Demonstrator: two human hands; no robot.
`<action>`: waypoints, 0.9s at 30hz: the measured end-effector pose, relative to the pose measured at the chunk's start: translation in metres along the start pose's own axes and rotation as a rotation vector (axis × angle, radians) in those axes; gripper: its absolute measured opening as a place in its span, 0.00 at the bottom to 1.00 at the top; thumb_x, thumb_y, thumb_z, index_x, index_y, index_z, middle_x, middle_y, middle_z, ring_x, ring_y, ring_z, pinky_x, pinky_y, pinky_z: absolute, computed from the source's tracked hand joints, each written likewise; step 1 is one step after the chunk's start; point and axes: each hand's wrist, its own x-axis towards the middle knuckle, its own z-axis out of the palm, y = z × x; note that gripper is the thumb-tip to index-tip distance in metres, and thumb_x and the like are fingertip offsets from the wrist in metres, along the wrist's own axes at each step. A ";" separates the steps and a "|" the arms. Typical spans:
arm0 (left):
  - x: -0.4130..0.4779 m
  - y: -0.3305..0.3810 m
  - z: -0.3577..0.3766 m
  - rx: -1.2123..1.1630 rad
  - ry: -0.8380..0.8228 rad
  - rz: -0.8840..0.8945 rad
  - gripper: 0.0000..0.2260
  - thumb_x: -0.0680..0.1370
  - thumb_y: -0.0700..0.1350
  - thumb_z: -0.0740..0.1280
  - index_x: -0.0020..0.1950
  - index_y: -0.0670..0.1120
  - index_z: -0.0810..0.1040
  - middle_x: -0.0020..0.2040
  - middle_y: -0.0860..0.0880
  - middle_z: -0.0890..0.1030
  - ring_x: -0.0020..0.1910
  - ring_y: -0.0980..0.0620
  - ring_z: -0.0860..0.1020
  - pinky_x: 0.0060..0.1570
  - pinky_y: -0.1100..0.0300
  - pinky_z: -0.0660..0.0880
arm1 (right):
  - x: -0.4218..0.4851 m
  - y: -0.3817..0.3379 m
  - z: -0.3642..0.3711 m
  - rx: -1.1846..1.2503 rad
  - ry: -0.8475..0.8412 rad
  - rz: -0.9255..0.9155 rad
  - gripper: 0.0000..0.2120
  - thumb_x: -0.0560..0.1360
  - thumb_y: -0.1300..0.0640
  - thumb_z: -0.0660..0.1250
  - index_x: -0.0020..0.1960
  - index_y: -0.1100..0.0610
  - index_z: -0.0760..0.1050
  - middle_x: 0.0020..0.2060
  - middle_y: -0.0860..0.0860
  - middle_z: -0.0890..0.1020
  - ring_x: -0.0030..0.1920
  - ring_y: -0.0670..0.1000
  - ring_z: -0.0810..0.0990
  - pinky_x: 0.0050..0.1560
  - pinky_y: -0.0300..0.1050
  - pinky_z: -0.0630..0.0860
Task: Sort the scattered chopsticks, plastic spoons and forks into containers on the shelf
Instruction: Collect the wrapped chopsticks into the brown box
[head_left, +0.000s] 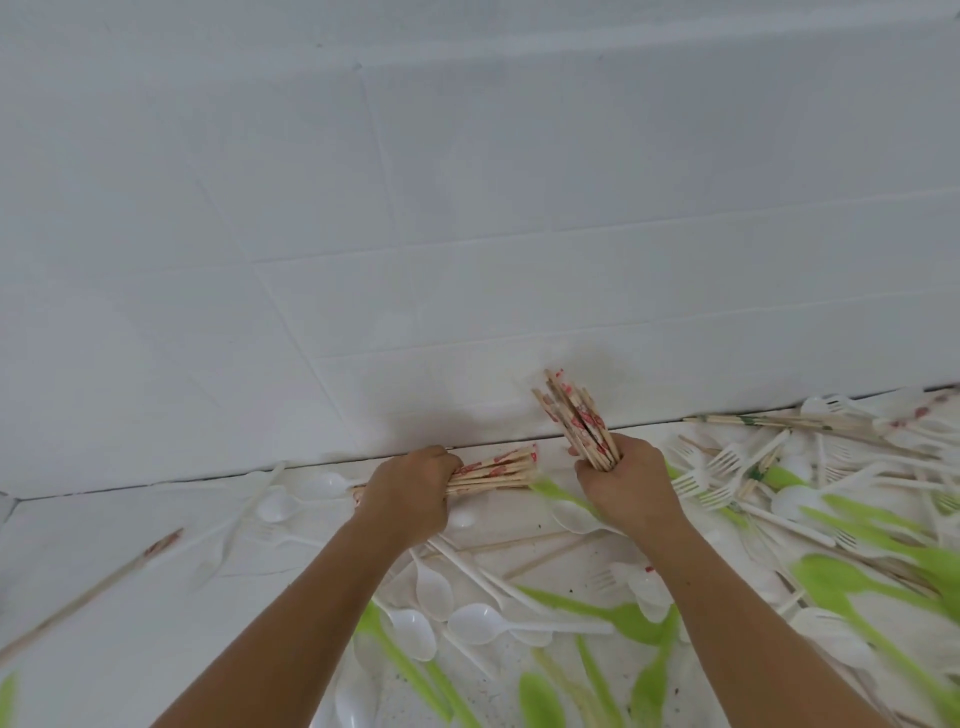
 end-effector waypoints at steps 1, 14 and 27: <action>0.001 0.001 -0.001 0.023 -0.022 0.013 0.16 0.73 0.44 0.66 0.59 0.55 0.80 0.51 0.56 0.78 0.50 0.49 0.80 0.44 0.54 0.78 | -0.001 -0.001 -0.002 0.034 0.006 0.010 0.11 0.74 0.62 0.69 0.47 0.48 0.86 0.37 0.48 0.86 0.35 0.52 0.82 0.36 0.44 0.79; 0.001 0.014 -0.005 0.151 -0.027 0.041 0.11 0.74 0.44 0.67 0.56 0.51 0.78 0.52 0.53 0.76 0.49 0.45 0.80 0.39 0.55 0.72 | -0.035 -0.005 -0.031 0.340 0.161 0.016 0.09 0.76 0.63 0.73 0.41 0.50 0.84 0.35 0.53 0.84 0.35 0.48 0.81 0.40 0.41 0.80; -0.004 0.028 0.001 0.145 -0.002 0.026 0.16 0.76 0.56 0.70 0.60 0.51 0.74 0.55 0.53 0.76 0.52 0.45 0.81 0.42 0.54 0.72 | -0.045 0.006 -0.031 0.287 0.139 -0.010 0.07 0.77 0.58 0.72 0.40 0.52 0.83 0.30 0.48 0.80 0.31 0.48 0.75 0.35 0.42 0.75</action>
